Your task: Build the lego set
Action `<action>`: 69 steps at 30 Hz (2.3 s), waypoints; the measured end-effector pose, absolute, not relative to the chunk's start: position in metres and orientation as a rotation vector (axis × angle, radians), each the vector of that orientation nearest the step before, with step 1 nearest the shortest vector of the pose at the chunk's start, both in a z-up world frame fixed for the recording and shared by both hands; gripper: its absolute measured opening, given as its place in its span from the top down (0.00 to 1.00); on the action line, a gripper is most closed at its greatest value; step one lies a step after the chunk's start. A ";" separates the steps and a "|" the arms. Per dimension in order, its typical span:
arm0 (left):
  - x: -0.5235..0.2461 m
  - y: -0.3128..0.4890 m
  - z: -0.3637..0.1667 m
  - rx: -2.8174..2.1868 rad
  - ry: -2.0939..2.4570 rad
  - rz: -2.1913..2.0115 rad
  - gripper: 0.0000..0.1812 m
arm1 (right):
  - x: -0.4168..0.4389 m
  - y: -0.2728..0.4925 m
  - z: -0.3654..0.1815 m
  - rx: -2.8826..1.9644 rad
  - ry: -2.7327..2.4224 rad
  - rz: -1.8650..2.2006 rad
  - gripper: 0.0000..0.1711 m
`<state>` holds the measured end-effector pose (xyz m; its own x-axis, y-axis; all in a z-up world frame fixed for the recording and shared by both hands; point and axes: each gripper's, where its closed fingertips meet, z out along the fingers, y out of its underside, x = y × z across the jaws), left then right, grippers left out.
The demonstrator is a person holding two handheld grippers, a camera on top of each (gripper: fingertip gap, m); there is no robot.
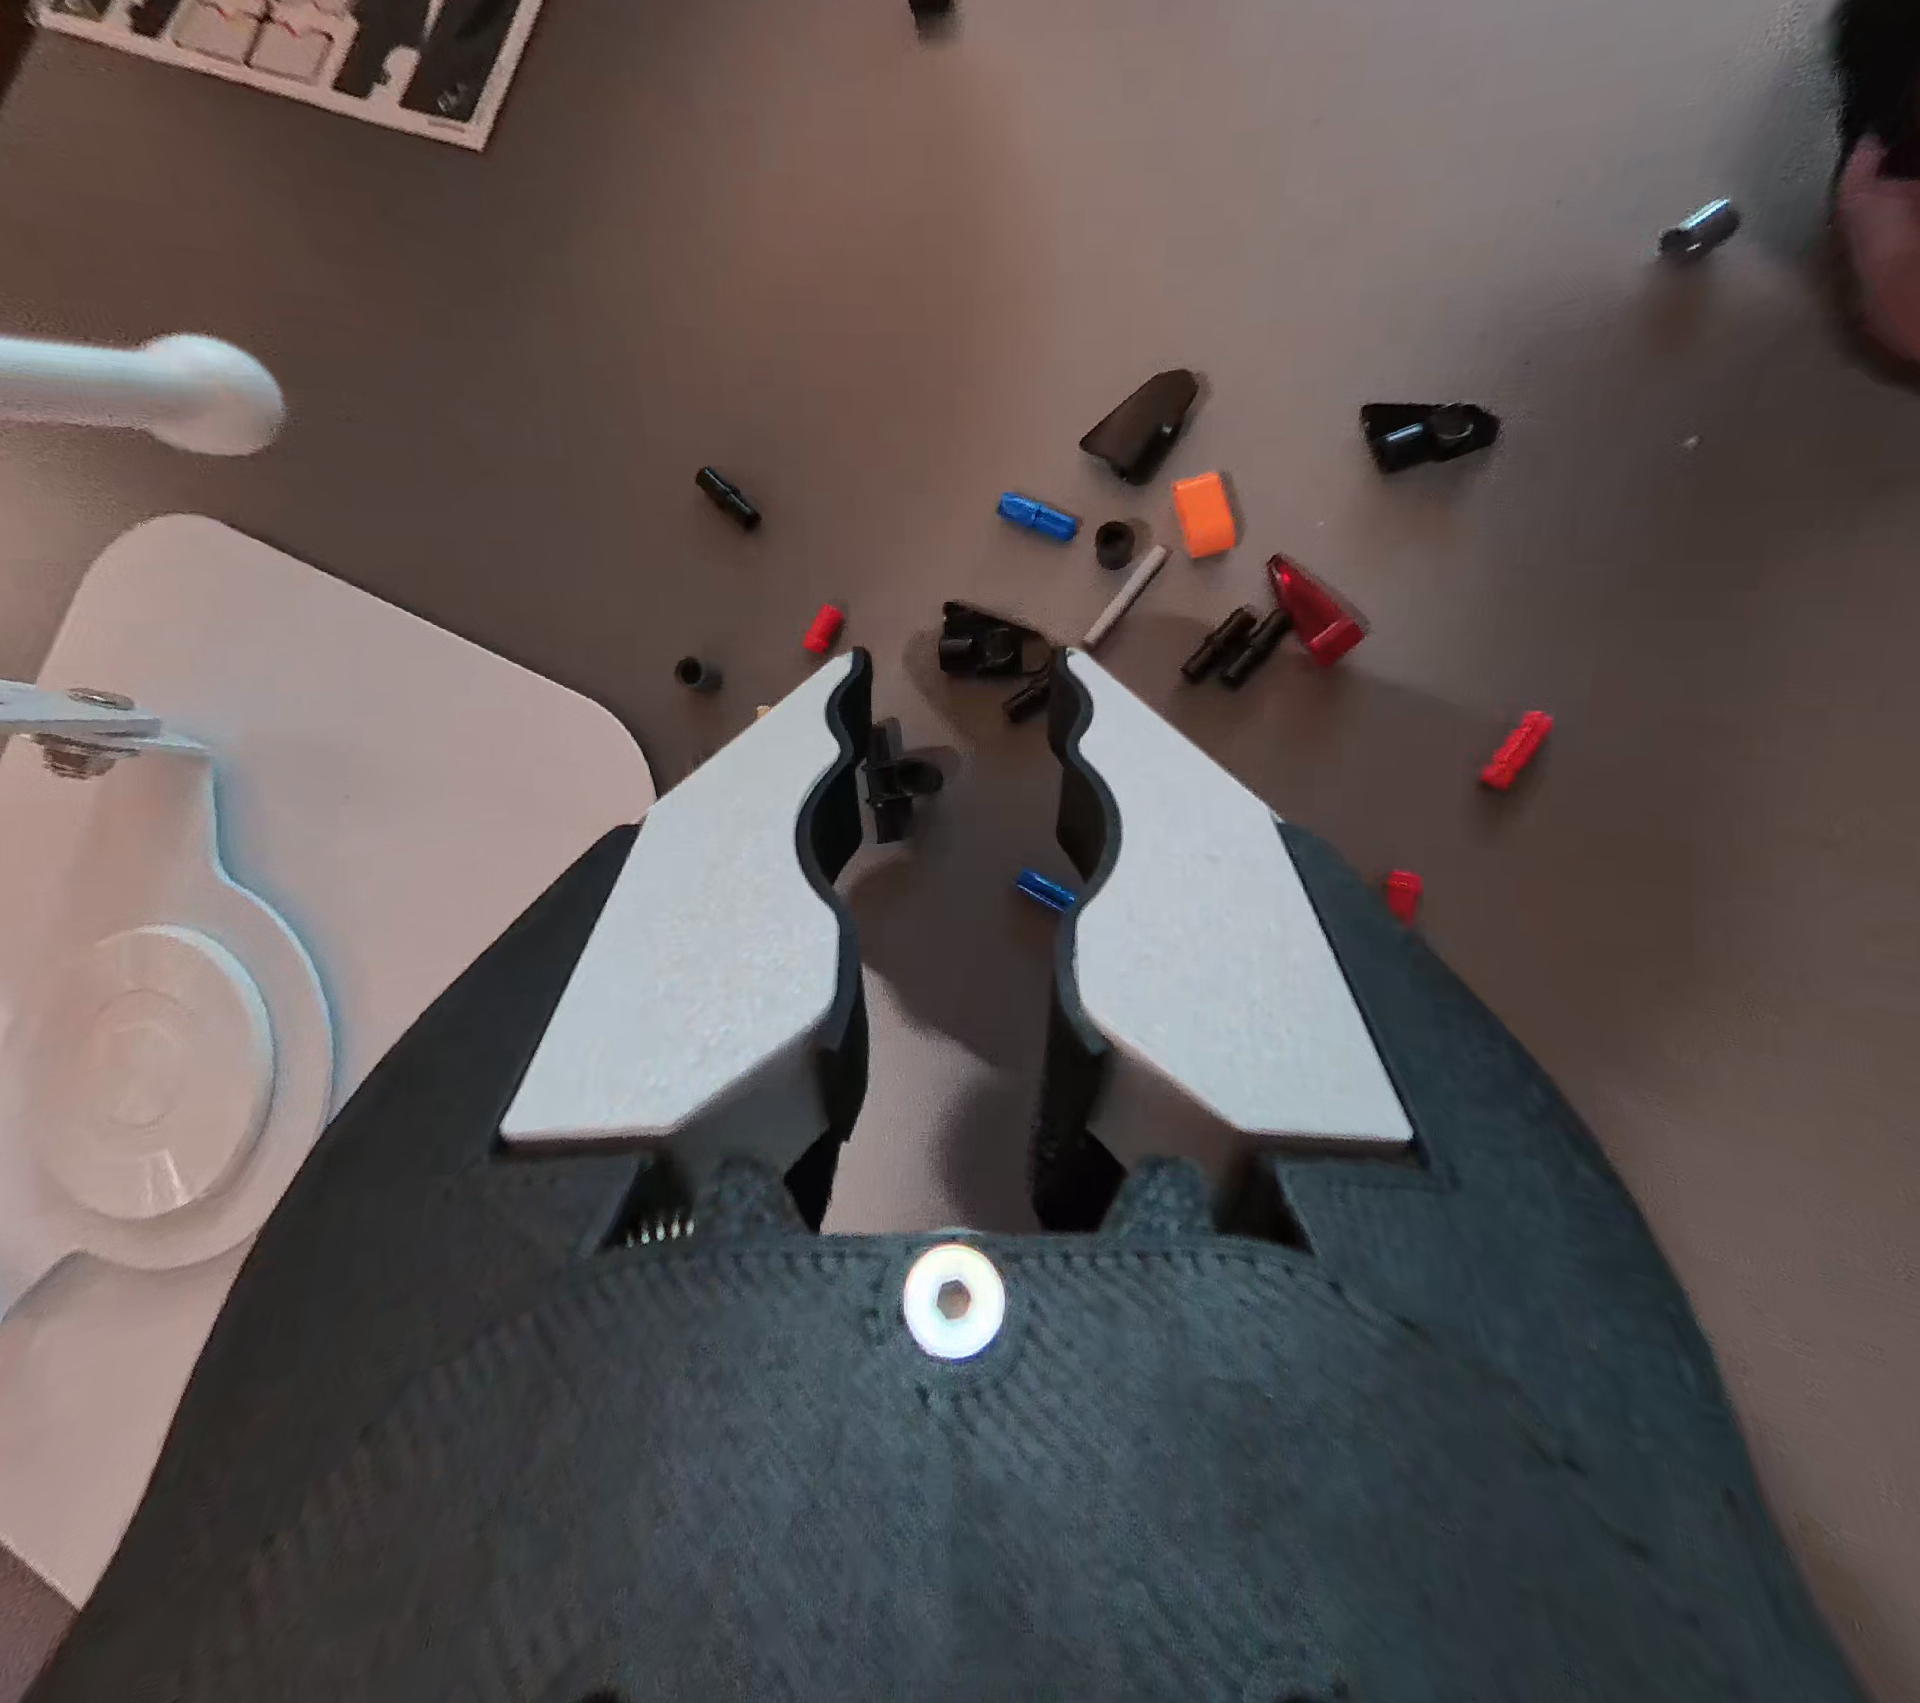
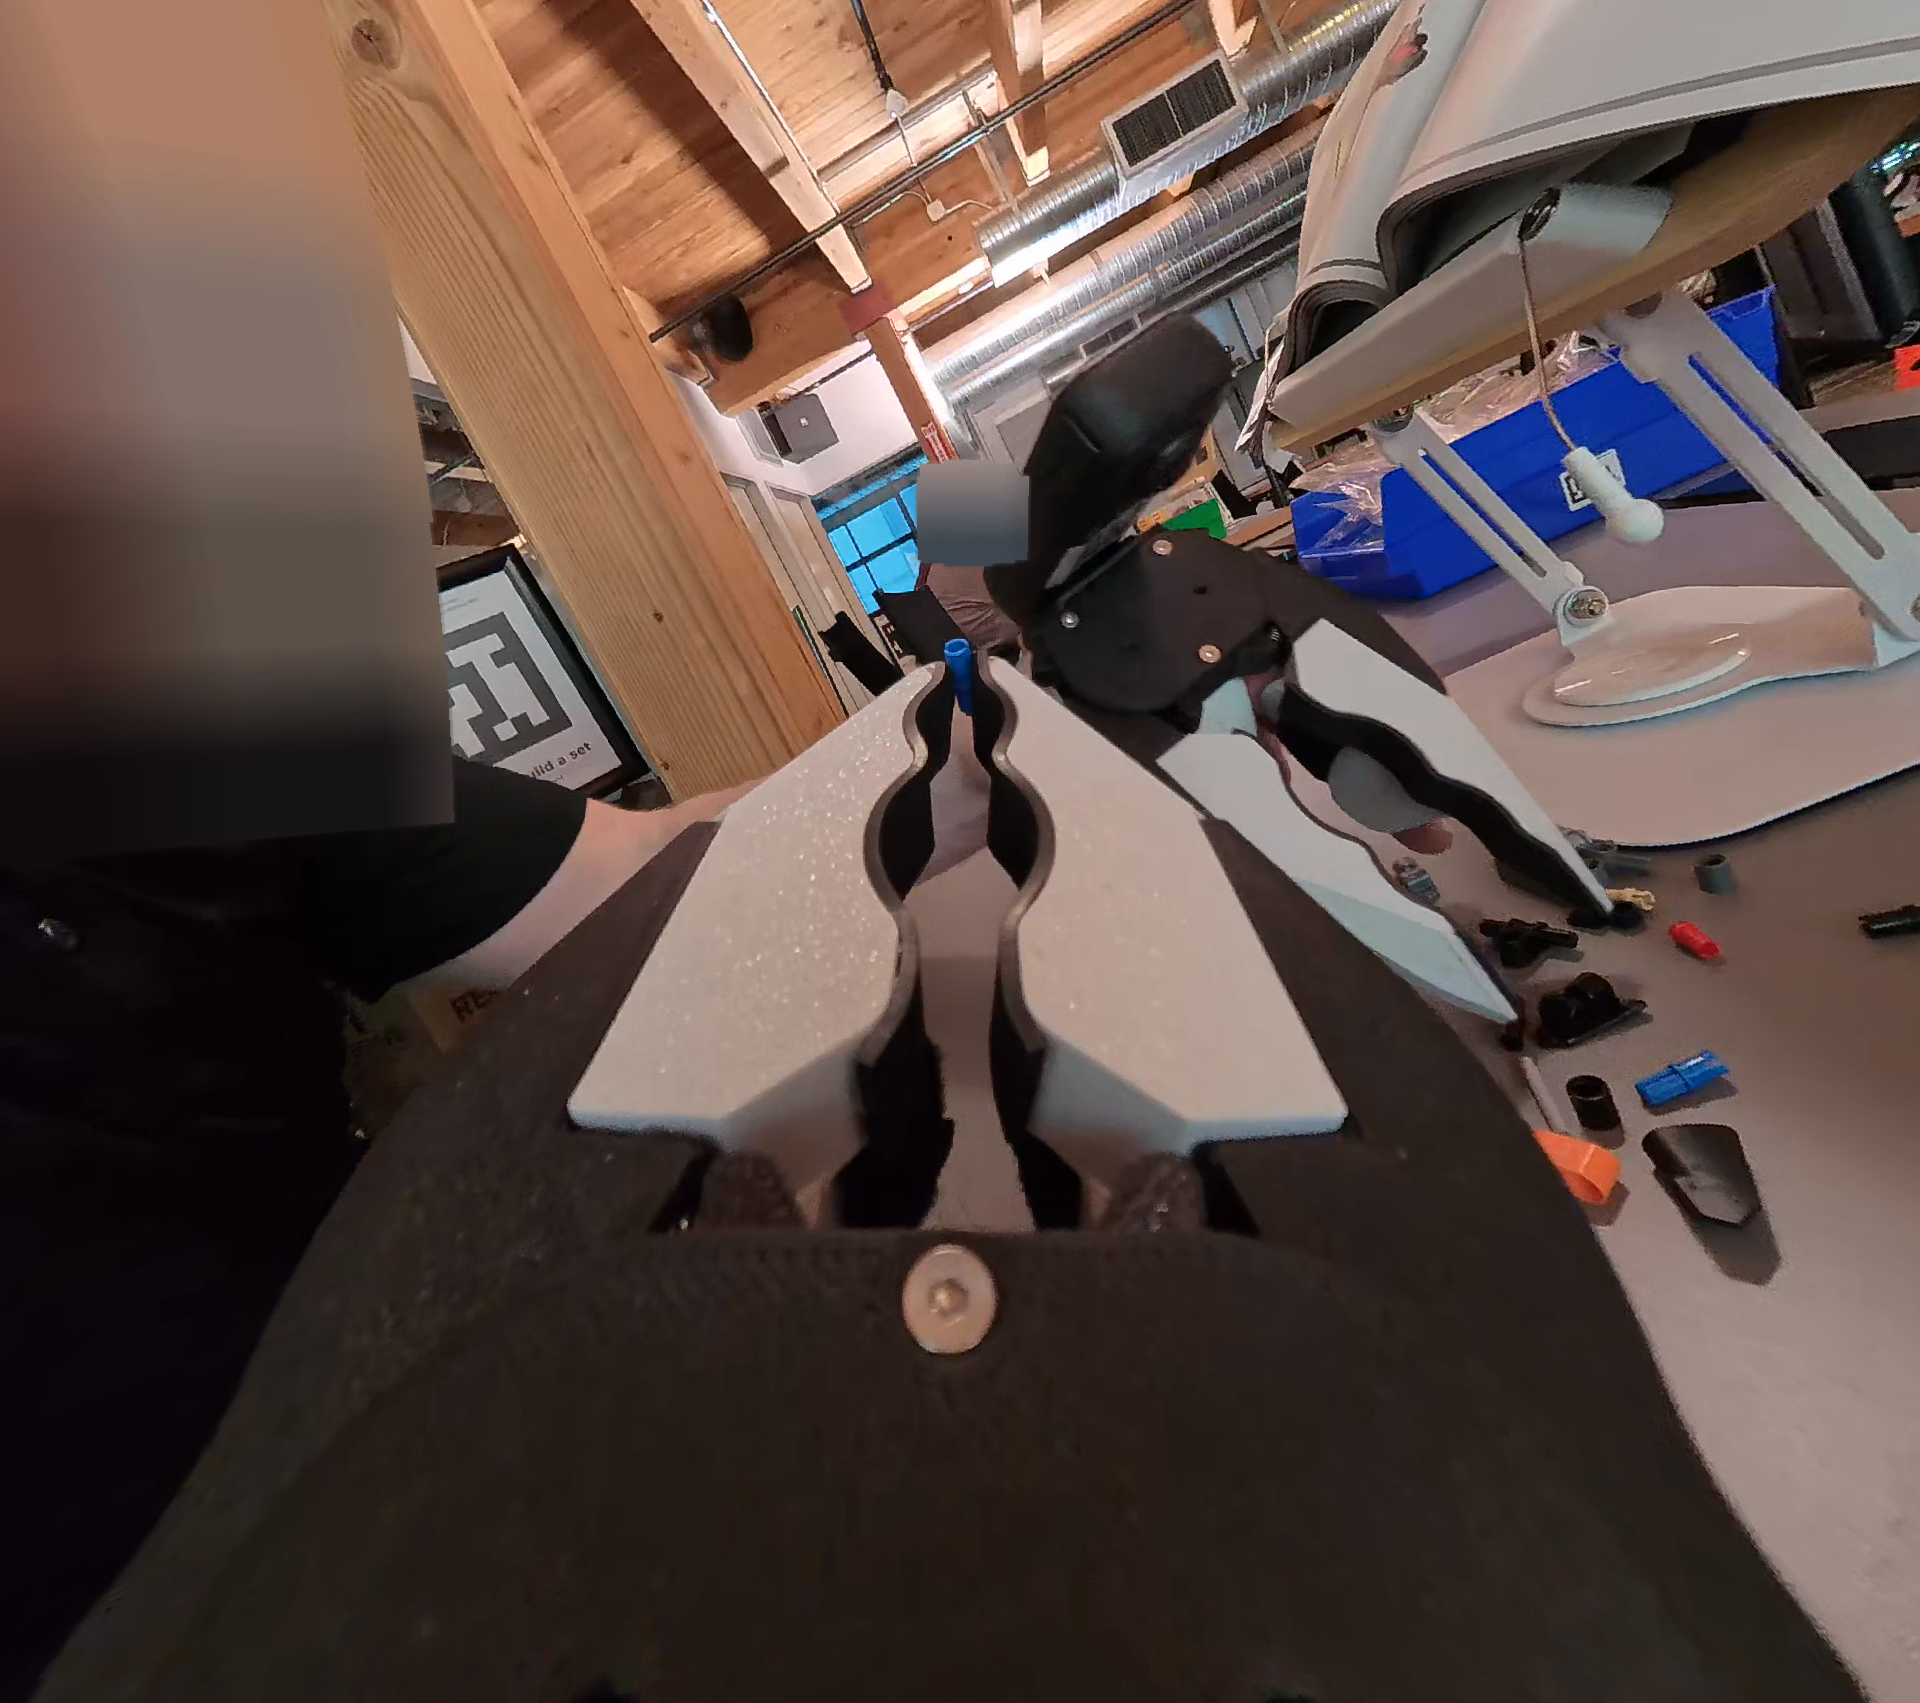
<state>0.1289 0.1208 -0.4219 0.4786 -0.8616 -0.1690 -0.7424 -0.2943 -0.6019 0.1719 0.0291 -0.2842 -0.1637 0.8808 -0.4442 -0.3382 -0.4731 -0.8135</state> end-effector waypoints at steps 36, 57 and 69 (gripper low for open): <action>0.187 0.112 -0.428 -1.959 1.624 -0.182 0.89 | 0.222 0.047 -0.270 -1.164 -0.579 1.753 1.00; 0.189 0.054 -0.359 -1.977 1.163 -0.797 0.95 | 0.221 0.045 -0.268 -1.155 -0.576 1.784 1.00; 0.143 -0.019 -0.419 -2.036 1.226 -0.438 0.94 | 0.212 0.041 -0.274 -1.191 -0.625 1.780 1.00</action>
<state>0.1433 -0.0186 -0.4193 0.4923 -0.8677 -0.0693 -0.6272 -0.2984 -0.7194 0.2117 0.0407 -0.2740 -0.1537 0.8713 -0.4660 -0.3886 -0.4869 -0.7822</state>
